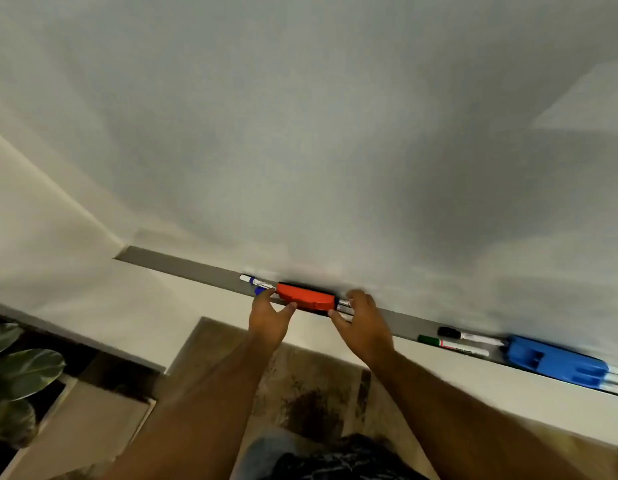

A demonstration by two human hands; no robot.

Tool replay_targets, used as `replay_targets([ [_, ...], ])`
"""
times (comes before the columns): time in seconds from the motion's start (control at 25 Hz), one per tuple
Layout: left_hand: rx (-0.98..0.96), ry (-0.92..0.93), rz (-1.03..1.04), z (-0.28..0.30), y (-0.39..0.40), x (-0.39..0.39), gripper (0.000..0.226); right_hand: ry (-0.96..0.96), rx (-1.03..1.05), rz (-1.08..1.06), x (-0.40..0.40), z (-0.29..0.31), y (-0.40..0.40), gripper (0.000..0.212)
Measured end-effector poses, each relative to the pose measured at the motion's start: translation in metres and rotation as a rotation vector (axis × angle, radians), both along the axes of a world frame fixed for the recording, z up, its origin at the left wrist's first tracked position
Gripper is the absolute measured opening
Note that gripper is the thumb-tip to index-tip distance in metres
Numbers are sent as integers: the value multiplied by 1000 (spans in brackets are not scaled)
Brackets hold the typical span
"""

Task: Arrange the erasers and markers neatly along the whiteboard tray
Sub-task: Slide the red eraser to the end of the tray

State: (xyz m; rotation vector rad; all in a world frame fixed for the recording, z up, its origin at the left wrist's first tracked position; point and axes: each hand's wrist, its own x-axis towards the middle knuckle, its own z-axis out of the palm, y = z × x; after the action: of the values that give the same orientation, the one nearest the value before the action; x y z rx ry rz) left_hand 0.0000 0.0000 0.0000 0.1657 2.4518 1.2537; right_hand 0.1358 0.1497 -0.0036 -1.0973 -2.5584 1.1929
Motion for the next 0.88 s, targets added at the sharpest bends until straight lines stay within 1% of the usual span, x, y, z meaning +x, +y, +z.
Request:
replay_targets([
  [0.08, 11, -54, 4, -1, 5, -12, 62, 20, -121, 16, -11, -3, 0, 46],
  [0.2, -8, -71, -45, -7, 6, -27, 54, -33, -162, 55, -22, -10, -1, 42],
  [0.28, -41, -57, -95, -10, 6, -41, 49, -43, -182, 14, -32, -9, -1, 39],
  [0.4, -57, -48, -173, -13, 3, -53, 57, -30, -225, -82, -41, -9, -19, 40],
  [0.48, 17, -56, -127, -13, -3, -56, 56, -1, -212, -170, -46, -9, -38, 43],
  [0.56, 136, -57, -56, -14, -22, -68, 52, 30, -208, -210, -58, -7, -63, 49],
  [0.68, 277, -45, 66, -8, -63, -107, 42, 48, -271, -149, -99, 4, -96, 59],
  [0.8, 303, -2, 190, 0, -104, -152, 28, 39, -399, -57, -148, 17, -127, 75],
  [0.88, 267, 0, 225, 2, -127, -184, 20, 29, -497, -44, -183, 23, -148, 79],
])
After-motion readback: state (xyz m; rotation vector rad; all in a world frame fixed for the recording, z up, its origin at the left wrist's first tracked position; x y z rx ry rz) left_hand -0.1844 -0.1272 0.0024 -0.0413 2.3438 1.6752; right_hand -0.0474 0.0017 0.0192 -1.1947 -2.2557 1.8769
